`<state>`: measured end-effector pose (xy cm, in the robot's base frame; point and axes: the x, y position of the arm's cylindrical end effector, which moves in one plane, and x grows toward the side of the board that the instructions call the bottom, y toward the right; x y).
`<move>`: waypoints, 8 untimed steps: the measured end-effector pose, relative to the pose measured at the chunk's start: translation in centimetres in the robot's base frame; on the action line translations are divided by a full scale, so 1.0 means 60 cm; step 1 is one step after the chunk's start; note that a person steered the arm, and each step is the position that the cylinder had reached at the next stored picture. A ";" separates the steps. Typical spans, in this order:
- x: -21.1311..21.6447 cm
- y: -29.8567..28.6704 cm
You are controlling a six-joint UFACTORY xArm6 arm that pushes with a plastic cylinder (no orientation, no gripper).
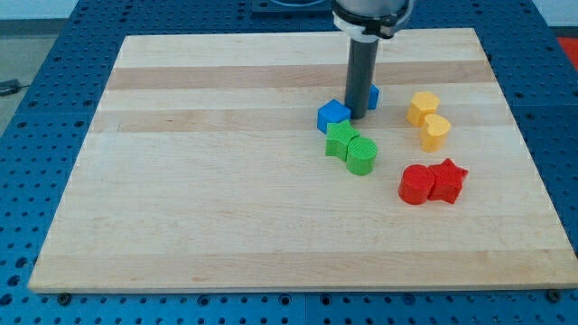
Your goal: Place the blue cube to the left side of the blue triangle
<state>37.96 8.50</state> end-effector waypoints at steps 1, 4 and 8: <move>0.030 0.018; 0.073 -0.111; 0.027 -0.140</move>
<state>39.61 0.10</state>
